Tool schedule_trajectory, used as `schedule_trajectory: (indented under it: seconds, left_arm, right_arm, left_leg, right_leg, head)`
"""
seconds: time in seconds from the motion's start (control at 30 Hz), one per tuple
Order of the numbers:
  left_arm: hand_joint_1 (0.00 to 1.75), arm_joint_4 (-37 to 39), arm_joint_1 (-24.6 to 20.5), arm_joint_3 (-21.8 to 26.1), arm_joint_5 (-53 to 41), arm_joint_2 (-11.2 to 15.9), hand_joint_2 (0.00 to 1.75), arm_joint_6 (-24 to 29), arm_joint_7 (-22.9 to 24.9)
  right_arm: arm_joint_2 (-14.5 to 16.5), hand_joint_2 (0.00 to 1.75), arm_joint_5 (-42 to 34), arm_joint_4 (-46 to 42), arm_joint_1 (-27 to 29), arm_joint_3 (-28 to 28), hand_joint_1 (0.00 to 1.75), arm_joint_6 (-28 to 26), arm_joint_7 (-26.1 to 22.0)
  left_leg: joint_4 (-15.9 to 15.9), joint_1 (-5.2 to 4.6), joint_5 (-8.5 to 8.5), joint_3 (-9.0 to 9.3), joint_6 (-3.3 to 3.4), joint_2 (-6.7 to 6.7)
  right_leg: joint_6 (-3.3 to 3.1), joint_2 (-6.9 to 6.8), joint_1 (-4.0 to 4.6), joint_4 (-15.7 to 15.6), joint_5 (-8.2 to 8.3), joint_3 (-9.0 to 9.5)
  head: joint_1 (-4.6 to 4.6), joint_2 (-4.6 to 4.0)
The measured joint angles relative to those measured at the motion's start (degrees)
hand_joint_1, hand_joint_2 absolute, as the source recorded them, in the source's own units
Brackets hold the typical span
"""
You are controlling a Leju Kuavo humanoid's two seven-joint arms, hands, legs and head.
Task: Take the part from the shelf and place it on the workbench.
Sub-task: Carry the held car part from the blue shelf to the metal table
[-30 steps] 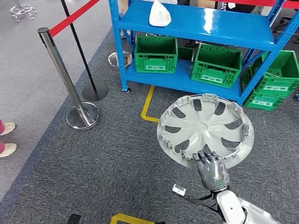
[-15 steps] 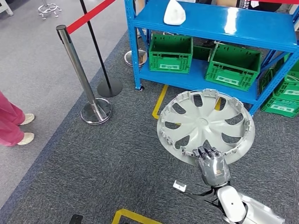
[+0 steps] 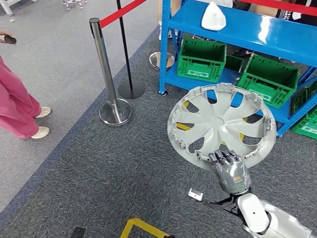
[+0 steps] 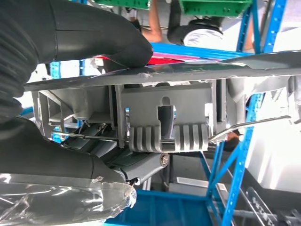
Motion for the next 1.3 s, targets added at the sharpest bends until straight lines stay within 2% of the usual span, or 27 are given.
schedule_trajectory:
  seconds: [0.03,0.1,0.13,0.17,0.2,0.27,0.33,0.37,0.43,0.47,0.5,0.53,0.6,0.63,0.7,0.77,0.83,0.87,0.93,0.97,1.0,1.03,1.1,1.13,1.17,1.2,1.3]
  left_arm:
    - [0.00,0.0,0.0,0.0,0.0,0.0,0.00,0.0,0.0]
    - [0.00,0.0,0.0,0.1,0.0,0.0,0.00,0.0,0.0]
    - [0.00,0.0,0.0,0.1,-0.1,0.0,0.00,0.0,0.0]
    - [0.00,0.0,-0.1,0.1,-0.1,0.0,0.00,0.0,0.0]
    - [0.00,0.0,0.0,0.2,-0.1,0.0,0.00,0.0,0.0]
    - [0.00,0.0,0.1,0.2,-0.1,0.0,0.00,0.0,0.0]
    - [0.00,0.0,0.2,0.3,-0.1,0.0,0.00,0.1,0.0]
    - [0.00,0.0,0.1,0.3,-0.2,0.0,0.00,0.1,0.0]
    - [0.00,0.0,0.0,0.5,-0.2,-0.1,0.00,0.1,0.0]
    - [0.00,0.0,0.0,0.5,-0.2,-0.1,0.00,0.1,0.0]
    - [0.00,0.0,0.1,0.6,-0.2,-0.1,0.00,0.1,0.0]
    - [0.00,0.0,0.1,0.7,-0.2,-0.1,0.00,0.1,0.0]
    - [0.00,0.0,0.1,0.8,-0.3,-0.1,0.00,0.1,0.0]
    - [0.00,0.0,0.1,0.8,-0.3,-0.1,0.00,0.1,0.0]
    - [0.00,0.0,0.0,0.8,-0.3,-0.2,0.00,0.1,0.0]
    - [0.00,0.0,0.1,0.9,-0.3,-0.2,0.00,0.1,0.0]
    - [0.00,0.0,0.3,1.0,-0.3,-0.2,0.00,0.1,0.0]
    - [0.00,0.0,0.3,1.1,-0.3,-0.2,0.00,0.1,0.0]
    - [0.00,0.0,0.2,1.1,-0.4,-0.3,0.00,0.0,0.0]
    - [0.00,0.0,0.2,1.1,-0.4,-0.3,0.00,0.0,0.1]
    - [0.00,0.0,0.3,1.2,-0.5,-0.4,0.00,0.0,0.1]
    - [0.00,0.0,0.3,1.2,-0.5,-0.4,0.00,0.0,0.1]
    - [0.00,0.0,0.3,1.2,-0.5,-0.4,0.00,0.0,0.2]
    - [0.00,0.0,0.3,1.2,-0.6,-0.5,0.00,0.0,0.2]
    - [0.00,0.0,0.3,1.2,-0.6,-0.5,0.00,0.0,0.2]
    - [0.00,0.0,0.3,1.2,-0.6,-0.5,0.00,0.0,0.2]
    - [0.00,0.0,0.5,1.2,-0.7,-0.4,0.00,0.0,0.2]
  right_arm:
    - [-0.1,1.75,0.0,-0.3,0.4,-0.5,1.75,0.0,-0.8]
    - [-0.4,1.75,0.0,-1.2,1.3,-2.1,1.75,0.0,-2.8]
    - [-0.4,1.75,0.0,-1.6,1.8,-3.0,1.75,0.0,-3.6]
    - [-0.5,1.75,0.0,-2.1,2.1,-3.9,1.75,0.0,-4.1]
    - [-0.5,1.75,0.0,-2.4,2.4,-4.5,1.75,0.0,-4.5]
    - [-0.5,1.75,0.0,-3.1,3.1,-5.7,1.75,0.0,-5.4]
    - [-0.5,1.75,0.0,-3.6,4.2,-7.3,1.75,0.0,-7.0]
    - [-0.5,1.75,0.0,-3.9,5.0,-8.3,1.75,0.0,-8.1]
    - [-0.5,1.75,0.0,-4.3,6.5,-10.5,1.75,-0.1,-10.4]
    - [-0.4,1.75,0.0,-4.4,7.3,-11.5,1.75,-0.1,-11.4]
    - [-0.4,1.75,0.0,-4.6,7.9,-12.5,1.75,-0.1,-12.2]
    - [-0.3,1.75,0.0,-4.7,8.6,-13.3,1.75,-0.1,-12.8]
    - [-0.2,1.75,0.0,-5.0,9.5,-14.8,1.75,-0.1,-13.6]
    - [-0.1,1.75,0.0,-5.2,9.8,-15.4,1.75,-0.1,-13.8]
    - [0.0,1.75,0.0,-5.6,10.4,-16.5,1.75,-0.1,-14.5]
    - [0.3,1.75,0.0,-6.2,11.6,-18.2,1.75,-0.1,-16.9]
    - [1.0,1.75,0.0,-7.0,13.4,-20.5,1.75,-0.1,-20.5]
    - [1.4,1.75,0.0,-7.4,14.4,-21.9,1.75,-0.1,-22.2]
    - [2.5,1.75,0.0,-8.2,16.3,-24.5,1.75,-0.1,-25.3]
    - [3.1,1.75,0.0,-8.5,17.2,-25.6,1.75,-0.1,-26.7]
    - [3.9,1.75,0.0,-8.8,18.1,-26.9,1.75,-0.1,-28.2]
    - [4.6,1.75,0.0,-9.2,19.0,-28.1,1.75,-0.1,-29.4]
    - [5.9,1.75,0.0,-9.8,20.2,-30.3,1.75,-0.1,-31.1]
    - [6.3,1.75,0.0,-10.0,20.5,-31.1,1.75,-0.1,-31.6]
    - [6.8,1.75,0.0,-10.2,20.7,-31.9,1.75,-0.1,-32.2]
    - [7.4,1.75,0.0,-10.5,21.1,-32.7,1.75,-0.1,-33.0]
    - [10.1,1.75,0.0,-11.4,22.9,-35.9,1.75,-0.1,-37.5]
  left_leg:
    - [0.1,0.05,-0.03,0.09,-0.04,-0.47]
    - [0.2,0.11,-0.17,0.19,-0.34,-1.35]
    - [0.5,0.05,-0.21,0.05,-0.56,-1.77]
    - [0.6,-0.01,-0.14,-0.18,-0.83,-2.13]
    - [0.7,-0.06,-0.01,-0.43,-1.08,-2.43]
    - [0.9,0.03,0.09,-0.73,-1.54,-2.84]
    - [2.8,-0.01,-1.30,-1.66,-2.13,-1.78]
    - [5.4,-0.01,-2.82,-2.94,-2.45,-0.87]
    - [13.3,0.09,-6.28,-6.80,-2.87,0.40]
    - [16.3,0.16,-7.15,-8.34,-2.94,0.60]
    - [17.5,0.21,-7.00,-9.04,-2.92,0.66]
    - [16.4,0.23,-5.75,-8.54,-2.82,0.70]
    - [9.2,0.13,-1.90,-4.88,-2.35,1.29]
    - [5.3,-0.01,-0.64,-2.89,-2.10,1.75]
    - [1.3,-0.24,-0.04,-1.00,-1.71,2.38]
    - [0.9,-0.23,-0.08,-0.95,-1.26,1.94]
    - [0.4,-0.04,0.15,-0.80,-0.63,1.37]
    - [0.3,0.07,0.24,-0.72,-0.34,1.08]
    - [0.2,0.00,0.17,-0.70,-0.02,0.55]
    - [0.2,-0.04,0.14,-0.68,0.05,0.24]
    - [0.3,-0.06,0.11,-0.64,0.09,-0.08]
    - [0.3,-0.03,0.10,-0.56,0.07,-0.46]
    - [0.4,0.06,0.00,-0.37,-0.13,-1.23]
    - [0.5,0.01,-0.06,-0.37,-0.39,-1.55]
    - [0.7,-0.04,-0.07,-0.46,-0.70,-1.82]
    - [0.8,-0.08,0.00,-0.61,-1.05,-2.04]
    - [1.0,0.08,0.08,-0.93,-1.86,-2.45]
  right_leg:
    - [0.01,0.05,-0.05,-2.2,1.63,0.98]
    - [0.18,1.03,-0.32,-10.0,5.39,4.86]
    - [0.18,1.70,-0.50,-13.3,6.39,6.57]
    - [0.10,2.26,-0.59,-15.1,6.70,7.49]
    - [-0.10,2.53,-0.58,-15.6,6.45,7.78]
    - [-0.75,1.97,-0.53,-15.7,6.54,7.76]
    - [-1.49,1.23,-0.63,-15.7,6.59,7.86]
    - [-1.78,0.79,-0.67,-15.8,6.59,7.91]
    - [-2.12,-0.10,-0.61,-15.8,6.50,7.93]
    - [-2.17,-0.51,-0.58,-15.8,6.47,7.95]
    - [-2.21,-0.88,-0.56,-15.8,6.44,7.98]
    - [-2.20,-1.21,-0.55,-15.8,6.41,8.03]
    - [-2.05,-1.77,-0.52,-15.8,6.32,8.18]
    - [-1.85,-1.97,-0.39,-15.7,6.21,8.17]
    - [-1.30,-2.33,-0.16,-15.7,6.15,8.13]
    - [-0.64,-2.72,-0.12,-16.0,6.18,8.26]
    - [-0.14,-2.06,-0.23,-14.8,5.07,7.70]
    - [0.00,-1.37,-0.26,-12.5,3.68,6.63]
    - [0.13,-0.25,-0.25,-4.9,0.03,3.08]
    - [0.21,-0.07,-0.23,-1.6,-1.10,1.44]
    - [0.29,-0.02,-0.24,0.1,-1.25,0.54]
    - [0.35,-0.01,-0.29,-0.7,-0.20,0.80]
    - [0.53,0.30,-0.57,-7.9,3.73,4.17]
    - [0.57,0.79,-0.66,-11.7,5.08,6.09]
    - [0.41,1.18,-0.73,-14.4,5.85,7.51]
    - [0.20,1.52,-0.69,-15.6,5.96,8.16]
    - [-0.90,0.97,-0.45,-15.7,6.06,8.33]
  head:
    - [-0.01,0.00]
    - [0.01,0.00]
    - [-0.02,0.00]
    - [-0.03,0.00]
    - [-0.07,0.00]
    - [-0.08,0.00]
    - [-0.32,0.00]
    - [-0.43,0.00]
    - [-0.57,0.00]
    - [-0.56,0.00]
    - [-0.57,0.00]
    - [-0.56,0.00]
    - [-0.58,0.00]
    - [-0.58,0.00]
    - [-0.50,0.00]
    - [-0.43,0.00]
    - [-0.32,0.00]
    - [-0.22,0.00]
    - [-0.03,0.00]
    - [-0.02,0.00]
    - [-0.01,0.00]
    - [-0.01,0.00]
    - [0.00,0.00]
    - [-0.01,0.00]
    - [-0.03,0.00]
    - [-0.07,0.00]
    - [-0.12,0.00]
